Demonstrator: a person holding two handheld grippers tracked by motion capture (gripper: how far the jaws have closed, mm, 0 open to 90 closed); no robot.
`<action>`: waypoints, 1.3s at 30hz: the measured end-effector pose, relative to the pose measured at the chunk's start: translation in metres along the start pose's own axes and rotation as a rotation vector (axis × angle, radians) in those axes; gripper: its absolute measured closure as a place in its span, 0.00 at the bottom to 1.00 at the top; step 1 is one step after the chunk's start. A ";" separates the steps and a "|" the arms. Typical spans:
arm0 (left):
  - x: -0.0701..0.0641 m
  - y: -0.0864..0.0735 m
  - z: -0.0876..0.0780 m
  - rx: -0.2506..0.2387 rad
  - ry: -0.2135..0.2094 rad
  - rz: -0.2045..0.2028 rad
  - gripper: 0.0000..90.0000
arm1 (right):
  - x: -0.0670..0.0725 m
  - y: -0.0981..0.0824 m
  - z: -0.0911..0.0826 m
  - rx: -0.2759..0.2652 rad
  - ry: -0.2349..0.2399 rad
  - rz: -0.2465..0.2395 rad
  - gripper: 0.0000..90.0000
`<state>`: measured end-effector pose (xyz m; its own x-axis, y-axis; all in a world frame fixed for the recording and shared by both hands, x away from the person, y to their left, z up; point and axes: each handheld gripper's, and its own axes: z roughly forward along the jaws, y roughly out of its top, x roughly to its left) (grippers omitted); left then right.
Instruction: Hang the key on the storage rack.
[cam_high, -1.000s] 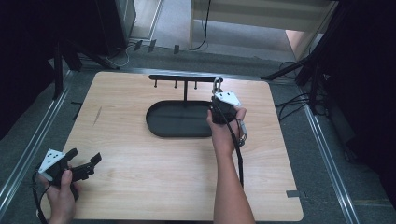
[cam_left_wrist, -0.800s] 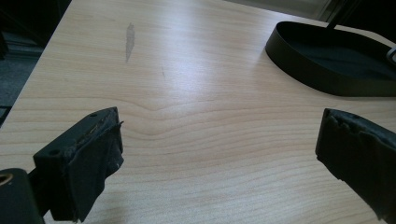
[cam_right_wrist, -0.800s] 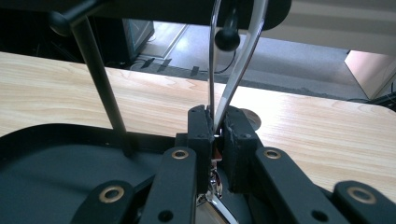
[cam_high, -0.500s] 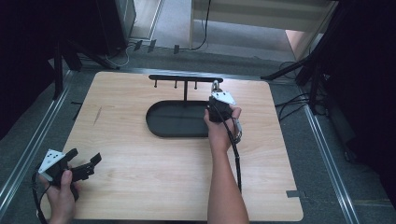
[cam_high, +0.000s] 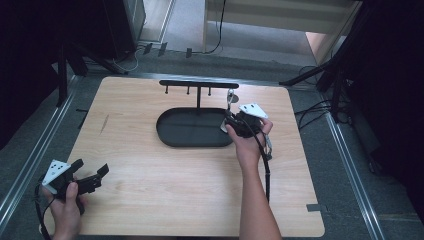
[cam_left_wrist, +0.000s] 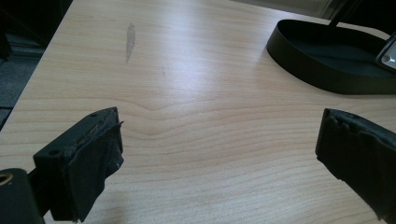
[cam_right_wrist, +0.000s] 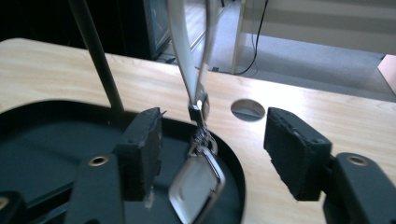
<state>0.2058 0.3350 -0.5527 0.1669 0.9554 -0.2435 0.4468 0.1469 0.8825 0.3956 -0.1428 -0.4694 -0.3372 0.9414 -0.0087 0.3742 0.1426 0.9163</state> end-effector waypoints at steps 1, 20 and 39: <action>0.000 0.000 0.000 0.000 0.001 0.000 0.01 | -0.002 -0.001 -0.003 0.004 -0.002 0.004 0.37; -0.001 0.000 0.000 0.006 0.019 0.008 0.01 | -0.059 -0.051 -0.075 0.006 0.054 -0.022 0.00; -0.002 -0.002 -0.004 -0.012 0.040 0.001 0.01 | -0.109 -0.105 -0.137 -0.029 0.022 0.049 0.00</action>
<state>0.2011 0.3335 -0.5525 0.1320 0.9649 -0.2270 0.4362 0.1491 0.8874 0.2746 -0.3019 -0.5102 -0.3377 0.9402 0.0449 0.3661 0.0872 0.9265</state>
